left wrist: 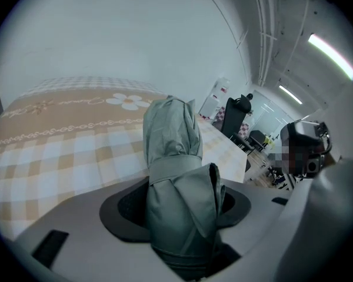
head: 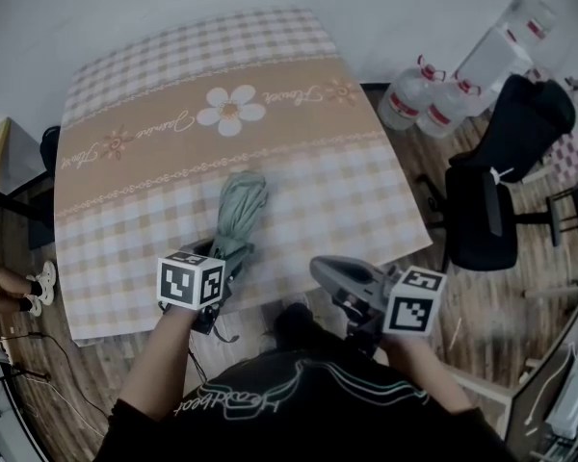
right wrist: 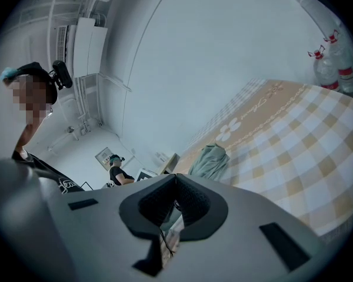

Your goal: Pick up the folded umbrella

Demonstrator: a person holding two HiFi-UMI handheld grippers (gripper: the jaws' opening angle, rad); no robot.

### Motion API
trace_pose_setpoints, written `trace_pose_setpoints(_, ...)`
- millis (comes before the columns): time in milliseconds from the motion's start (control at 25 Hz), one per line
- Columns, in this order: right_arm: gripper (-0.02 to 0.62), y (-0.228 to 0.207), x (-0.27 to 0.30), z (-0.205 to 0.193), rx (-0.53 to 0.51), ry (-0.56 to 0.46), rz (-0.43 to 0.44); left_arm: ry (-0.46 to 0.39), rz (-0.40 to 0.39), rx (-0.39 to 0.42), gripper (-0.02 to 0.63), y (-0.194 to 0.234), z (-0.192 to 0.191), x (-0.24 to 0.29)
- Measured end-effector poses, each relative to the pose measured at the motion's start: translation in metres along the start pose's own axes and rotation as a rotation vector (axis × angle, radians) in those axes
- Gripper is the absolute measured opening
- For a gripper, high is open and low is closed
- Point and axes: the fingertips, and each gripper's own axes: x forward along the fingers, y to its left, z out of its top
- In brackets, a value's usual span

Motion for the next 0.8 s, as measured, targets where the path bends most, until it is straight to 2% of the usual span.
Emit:
trace_pose_setpoints(200,0.011,0.02,-0.002,-0.01,-0.022,-0.005,0.013,-0.088,-0.062,-0.002,0.25,-0.028,0.006,-0.038)
trace_pose_setpoints(400,0.011,0.044,-0.004,-0.016,-0.058,-0.016,0.029,-0.171,-0.088,0.026,0.25,-0.055,0.009,-0.085)
trace_pose_setpoints(640,0.011,0.072,-0.008,-0.025,-0.104,-0.019,0.046,-0.262,-0.153,-0.009,0.25,-0.082,0.009,-0.139)
trace_pose_setpoints(800,0.011,0.093,-0.01,-0.029,-0.137,-0.024,0.064,-0.332,-0.167,0.014,0.25,-0.096,0.01,-0.175)
